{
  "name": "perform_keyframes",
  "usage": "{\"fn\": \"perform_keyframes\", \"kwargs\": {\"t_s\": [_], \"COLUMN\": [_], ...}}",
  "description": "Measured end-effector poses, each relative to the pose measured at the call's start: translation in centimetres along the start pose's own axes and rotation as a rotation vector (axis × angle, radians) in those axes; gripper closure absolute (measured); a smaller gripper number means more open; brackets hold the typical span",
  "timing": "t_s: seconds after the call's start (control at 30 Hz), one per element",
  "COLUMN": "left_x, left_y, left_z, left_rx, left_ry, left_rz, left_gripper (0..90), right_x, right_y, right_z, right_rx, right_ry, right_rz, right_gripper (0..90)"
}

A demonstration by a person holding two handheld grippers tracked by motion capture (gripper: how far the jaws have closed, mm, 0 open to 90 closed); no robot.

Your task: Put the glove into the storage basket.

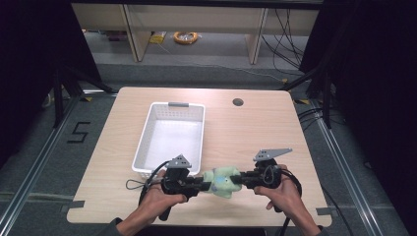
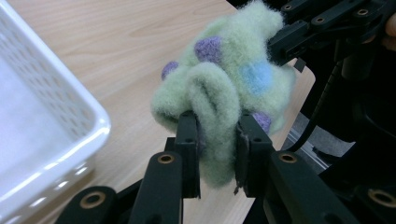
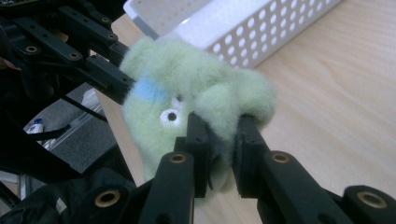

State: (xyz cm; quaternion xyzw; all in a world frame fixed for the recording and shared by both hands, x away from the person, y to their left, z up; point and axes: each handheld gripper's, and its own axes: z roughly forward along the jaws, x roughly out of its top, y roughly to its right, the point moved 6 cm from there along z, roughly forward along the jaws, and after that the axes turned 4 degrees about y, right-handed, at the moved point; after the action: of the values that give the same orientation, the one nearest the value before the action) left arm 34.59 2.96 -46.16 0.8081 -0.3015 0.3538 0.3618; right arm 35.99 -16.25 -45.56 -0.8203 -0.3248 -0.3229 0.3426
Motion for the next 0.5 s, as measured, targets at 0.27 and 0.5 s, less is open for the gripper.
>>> {"fn": "perform_keyframes", "kwargs": {"t_s": [0.27,0.5], "left_x": [1.6,2.4], "left_y": [-1.9,-3.8], "left_z": [-2.1,-3.9], "left_rx": [0.025,0.057], "left_ry": [-0.015,-0.010], "left_rz": [-0.007,-0.036], "left_gripper": [73.5,73.5], "right_x": [2.8,5.9], "right_y": [-0.5,-1.1], "right_z": [1.3,3.7], "right_rx": [-0.006,0.014], "right_ry": [-0.012,-0.021], "right_rz": [-0.023,-0.057], "right_gripper": [79.7,79.7]}}
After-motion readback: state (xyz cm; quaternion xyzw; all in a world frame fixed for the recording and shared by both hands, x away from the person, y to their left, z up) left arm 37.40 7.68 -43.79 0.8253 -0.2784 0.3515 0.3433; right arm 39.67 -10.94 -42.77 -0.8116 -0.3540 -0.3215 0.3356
